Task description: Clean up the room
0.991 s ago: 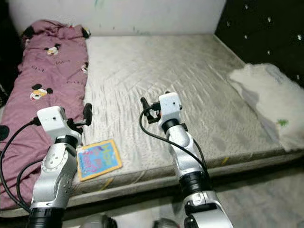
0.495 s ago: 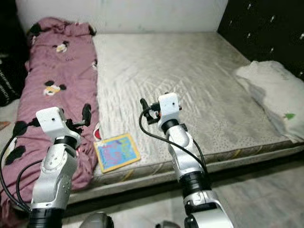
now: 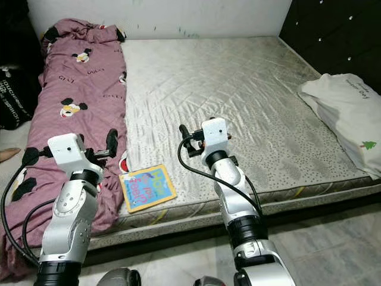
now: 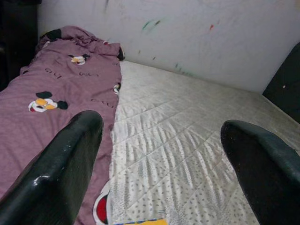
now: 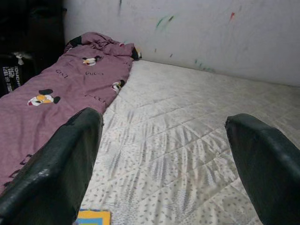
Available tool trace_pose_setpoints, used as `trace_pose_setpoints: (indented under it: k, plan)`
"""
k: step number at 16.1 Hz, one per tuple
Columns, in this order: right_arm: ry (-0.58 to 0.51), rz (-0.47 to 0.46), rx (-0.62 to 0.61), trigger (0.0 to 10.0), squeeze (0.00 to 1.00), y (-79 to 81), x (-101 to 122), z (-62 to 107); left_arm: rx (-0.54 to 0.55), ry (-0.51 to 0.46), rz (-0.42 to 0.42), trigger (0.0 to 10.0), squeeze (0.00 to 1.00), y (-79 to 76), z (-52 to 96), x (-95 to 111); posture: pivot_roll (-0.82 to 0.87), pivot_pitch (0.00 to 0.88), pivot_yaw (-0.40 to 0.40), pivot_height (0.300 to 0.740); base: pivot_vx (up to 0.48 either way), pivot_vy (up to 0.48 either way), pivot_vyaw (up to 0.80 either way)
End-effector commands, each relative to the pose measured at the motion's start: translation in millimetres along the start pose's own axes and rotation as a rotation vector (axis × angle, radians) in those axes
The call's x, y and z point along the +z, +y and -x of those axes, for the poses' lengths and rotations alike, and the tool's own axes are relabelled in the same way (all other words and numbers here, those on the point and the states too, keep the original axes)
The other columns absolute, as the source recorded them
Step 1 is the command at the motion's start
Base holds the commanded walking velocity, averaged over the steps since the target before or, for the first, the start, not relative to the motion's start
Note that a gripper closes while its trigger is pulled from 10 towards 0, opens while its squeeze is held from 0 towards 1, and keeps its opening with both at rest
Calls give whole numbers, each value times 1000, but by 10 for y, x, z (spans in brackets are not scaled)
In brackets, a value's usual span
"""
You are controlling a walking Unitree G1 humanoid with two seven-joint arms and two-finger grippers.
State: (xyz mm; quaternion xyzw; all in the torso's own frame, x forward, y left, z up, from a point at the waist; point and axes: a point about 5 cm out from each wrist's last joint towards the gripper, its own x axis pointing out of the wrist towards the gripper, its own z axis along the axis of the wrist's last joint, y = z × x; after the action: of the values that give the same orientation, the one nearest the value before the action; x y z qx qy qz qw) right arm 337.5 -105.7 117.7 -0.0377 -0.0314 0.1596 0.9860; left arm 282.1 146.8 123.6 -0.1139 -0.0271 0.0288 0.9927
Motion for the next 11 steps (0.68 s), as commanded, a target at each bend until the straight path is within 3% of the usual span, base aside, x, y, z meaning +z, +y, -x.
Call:
trace_pose_setpoints:
  k: [1,9,11]
  plan:
    - [-9,12,-6,10000,0,-24,32,-19,-16,-17,13,10000,0,-48,4,27,60,52,-57,740,292,0,0]
    - [-9,17,-7,10000,0,-37,32,-23,-20,-13,20,10000,0,-60,7,16,61,49,-59,740,297,0,0]
    - [-3,17,-10,10000,0,-48,13,-13,-6,6,9,10000,0,-55,1,-16,61,49,-59,740,0,0,0]
